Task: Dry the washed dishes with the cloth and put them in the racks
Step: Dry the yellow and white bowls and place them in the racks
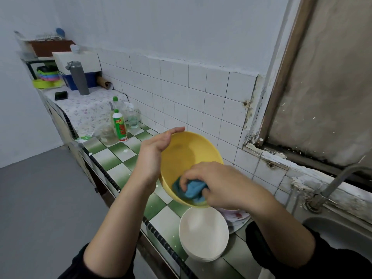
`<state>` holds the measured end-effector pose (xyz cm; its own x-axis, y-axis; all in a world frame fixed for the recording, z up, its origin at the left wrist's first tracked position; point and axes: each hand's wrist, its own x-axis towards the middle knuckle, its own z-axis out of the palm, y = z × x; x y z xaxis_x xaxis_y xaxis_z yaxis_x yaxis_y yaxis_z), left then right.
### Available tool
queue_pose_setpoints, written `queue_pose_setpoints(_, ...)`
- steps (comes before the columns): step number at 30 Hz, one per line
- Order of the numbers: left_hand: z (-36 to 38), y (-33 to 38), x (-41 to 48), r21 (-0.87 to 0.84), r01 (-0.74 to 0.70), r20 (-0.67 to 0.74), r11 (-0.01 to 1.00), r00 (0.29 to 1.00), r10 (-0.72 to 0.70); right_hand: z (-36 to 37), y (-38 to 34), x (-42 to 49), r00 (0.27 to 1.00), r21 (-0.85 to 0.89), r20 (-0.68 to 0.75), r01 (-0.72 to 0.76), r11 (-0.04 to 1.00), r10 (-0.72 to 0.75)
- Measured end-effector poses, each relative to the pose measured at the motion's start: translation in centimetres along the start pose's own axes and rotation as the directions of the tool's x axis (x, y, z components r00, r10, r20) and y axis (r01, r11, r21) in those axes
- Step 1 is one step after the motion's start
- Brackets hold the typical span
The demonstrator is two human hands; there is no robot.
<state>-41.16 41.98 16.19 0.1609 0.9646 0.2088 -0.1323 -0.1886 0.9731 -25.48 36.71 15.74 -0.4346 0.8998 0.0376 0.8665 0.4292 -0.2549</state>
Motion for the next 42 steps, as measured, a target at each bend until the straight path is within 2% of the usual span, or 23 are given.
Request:
queue_pose_setpoints(1, 0.0, 0.0, -0.1, -0.005, -0.003, 0.002, 1.000, 1.000, 0.003, -0.2, 0.1, 0.1, 0.995, -0.130, -0.085, -0.067, 0.989, 0.056)
queue_pose_setpoints(2, 0.1, -0.1, -0.2, -0.011, -0.004, 0.011, 1.000, 1.000, 0.004, -0.3, 0.3, 0.2, 0.968, -0.161, -0.235, -0.131, 0.978, 0.090)
queue_pose_setpoints(4, 0.3, 0.0, -0.3, -0.024, -0.011, 0.043, 1.000, 0.999, 0.012, 0.1, 0.7, 0.7, 0.827, 0.008, -0.542, -0.175, 0.985, 0.151)
queue_pose_setpoints(5, 0.4, 0.1, -0.4, -0.035, -0.015, 0.063, 0.999, 0.998, 0.017, 0.4, 1.0, 1.0, 0.750, 0.102, -0.636, -0.150, 0.983, 0.180)
queue_pose_setpoints(7, 0.6, 0.3, -0.6, -0.055, -0.023, 0.110, 0.998, 0.994, 0.028, 1.1, 0.9, 1.7, 0.647, 0.165, -0.743, -0.073, 0.984, 0.172)
queue_pose_setpoints(9, 1.0, 0.3, -0.8, -0.067, -0.031, 0.131, 0.997, 0.991, 0.040, 1.5, 0.2, 2.3, 0.600, 0.261, -0.781, 0.058, 0.964, 0.176)
queue_pose_setpoints(11, 1.3, 0.0, -0.9, -0.086, -0.013, 0.117, 0.996, 0.993, 0.023, 1.6, -0.8, 2.4, 0.641, 0.451, -0.725, 0.166, 0.877, 0.252)
queue_pose_setpoints(13, 1.2, -0.3, -1.0, -0.078, 0.008, 0.084, 0.997, 0.996, -0.001, 1.8, -1.4, 2.3, 0.763, 0.621, -0.583, 0.197, 0.758, 0.280)
queue_pose_setpoints(15, 1.0, -0.5, -1.0, -0.076, 0.019, 0.039, 0.997, 0.999, -0.016, 2.0, -1.5, 2.0, 0.860, 0.667, -0.467, 0.193, 0.720, 0.203)
queue_pose_setpoints(18, 0.5, -0.3, -0.9, -0.040, 0.006, 0.018, 0.999, 1.000, -0.005, 1.5, -1.2, 1.1, 0.958, 0.623, -0.287, 0.191, 0.758, -0.006)
queue_pose_setpoints(21, -0.2, -0.5, -0.5, 0.059, 0.030, -0.009, 0.998, 1.000, -0.030, 0.8, -1.2, -0.2, 0.988, 0.540, -0.092, 0.155, 0.828, -0.125)
queue_pose_setpoints(23, -0.5, -0.9, -0.6, 0.045, 0.108, 0.002, 0.993, 0.994, -0.108, 0.1, -1.0, -1.0, 0.985, 0.524, 0.010, 0.140, 0.840, -0.171)
queue_pose_setpoints(26, -0.3, -1.6, -0.9, 0.014, 0.249, 0.004, 0.969, 0.969, -0.249, -0.7, 0.1, -1.2, 0.963, 0.348, 0.179, 0.132, 0.928, -0.204)
queue_pose_setpoints(29, 0.1, -2.3, -1.1, 0.008, 0.402, -0.038, 0.916, 0.915, -0.401, -0.8, 0.8, -0.9, 0.959, 0.261, 0.164, 0.185, 0.947, -0.233)
queue_pose_setpoints(31, 0.0, -2.8, -1.4, 0.013, 0.462, -0.079, 0.887, 0.884, -0.460, -0.6, 1.2, -0.8, 0.955, 0.296, 0.152, 0.201, 0.934, -0.254)
queue_pose_setpoints(33, -0.5, -3.6, -1.4, 0.064, 0.465, -0.068, 0.883, 0.885, -0.461, -0.5, 1.6, -0.9, 0.955, 0.364, 0.129, 0.206, 0.908, -0.268)
queue_pose_setpoints(37, -1.5, -3.8, -1.8, 0.174, 0.302, 0.086, 0.937, 0.943, -0.320, -0.2, 2.5, -1.0, 0.967, 0.547, 0.010, 0.208, 0.811, -0.255)
queue_pose_setpoints(42, -1.9, -1.6, -2.4, 0.214, 0.039, 0.232, 0.976, 0.969, -0.089, -1.0, 4.6, -1.3, 0.957, 0.812, -0.199, 0.280, 0.511, -0.209)
